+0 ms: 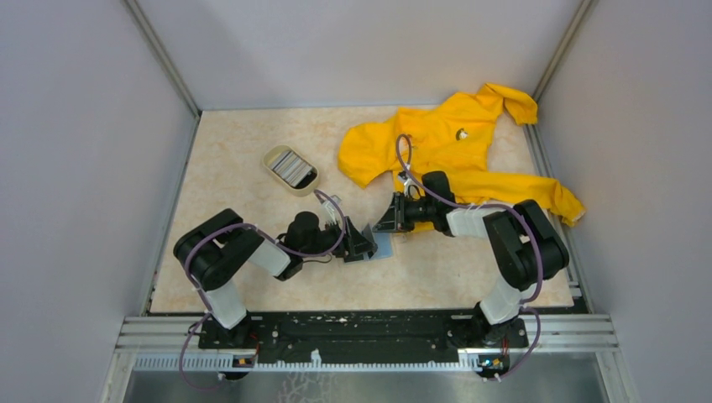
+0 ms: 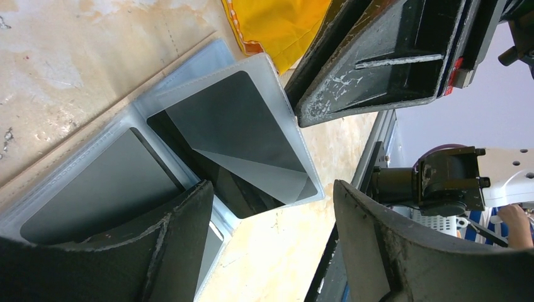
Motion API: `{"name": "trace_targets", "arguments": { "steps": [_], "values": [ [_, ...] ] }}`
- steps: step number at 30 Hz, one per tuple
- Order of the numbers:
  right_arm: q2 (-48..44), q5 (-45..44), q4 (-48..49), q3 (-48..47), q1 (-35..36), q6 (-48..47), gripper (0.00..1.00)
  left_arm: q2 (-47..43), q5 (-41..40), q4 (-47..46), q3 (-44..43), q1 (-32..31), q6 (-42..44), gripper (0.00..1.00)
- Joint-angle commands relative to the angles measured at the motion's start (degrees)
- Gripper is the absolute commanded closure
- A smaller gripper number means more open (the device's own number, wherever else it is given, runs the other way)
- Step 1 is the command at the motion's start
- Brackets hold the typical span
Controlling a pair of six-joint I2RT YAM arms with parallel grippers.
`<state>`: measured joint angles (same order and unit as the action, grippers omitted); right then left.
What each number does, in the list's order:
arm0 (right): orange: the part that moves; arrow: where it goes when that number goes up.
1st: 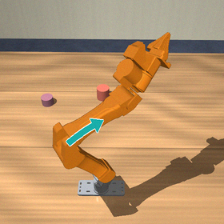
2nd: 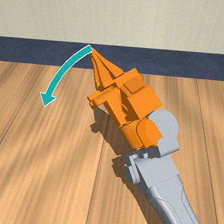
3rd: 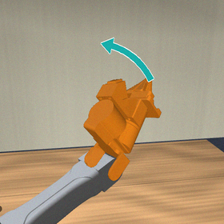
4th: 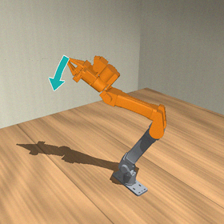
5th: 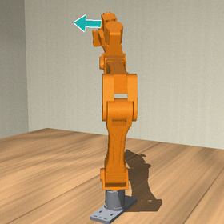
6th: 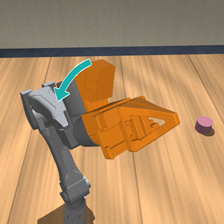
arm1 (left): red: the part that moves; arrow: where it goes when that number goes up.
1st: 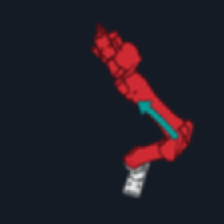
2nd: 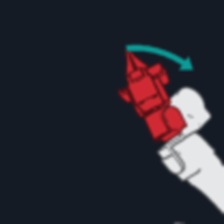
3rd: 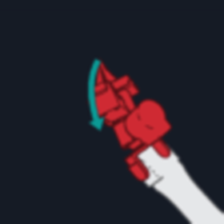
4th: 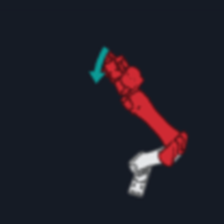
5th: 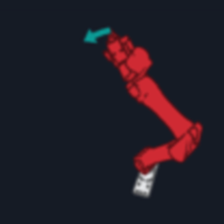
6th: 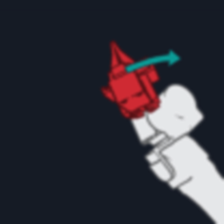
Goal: Put the credit cards into the card holder
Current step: Turn over the card slot in the card holder.
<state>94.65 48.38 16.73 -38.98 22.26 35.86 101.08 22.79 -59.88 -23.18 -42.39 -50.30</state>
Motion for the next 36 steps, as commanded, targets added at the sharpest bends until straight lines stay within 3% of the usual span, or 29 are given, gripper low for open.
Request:
{"name": "trace_targets", "arguments": {
  "steps": [1, 15, 20, 27, 36],
  "values": [
    [0.4, 0.9, 1.8, 0.0, -0.2, -0.4, 0.89, -0.7, -0.4, 2.8, -0.5, -0.3, 1.8, 0.23],
    [1.2, 1.4, 0.9, -0.6, 1.2, -1.6, 0.96, -1.0, -2.4, 7.6, -1.9, -0.3, 2.7, 0.28],
    [1.6, 1.6, 0.6, -0.8, 1.8, -2.0, 0.95, -1.1, -3.4, 8.9, -1.9, -0.3, 2.8, 0.32],
    [2.1, 1.6, -0.5, -1.4, 2.6, -3.0, 0.95, -1.9, -4.1, 10.6, -2.0, -0.3, 3.3, 0.29],
    [1.3, 0.9, -2.2, -2.3, 2.6, -4.9, 0.87, -3.3, -5.3, 11.7, -1.1, -0.3, 3.6, 0.40]
  ]
}}
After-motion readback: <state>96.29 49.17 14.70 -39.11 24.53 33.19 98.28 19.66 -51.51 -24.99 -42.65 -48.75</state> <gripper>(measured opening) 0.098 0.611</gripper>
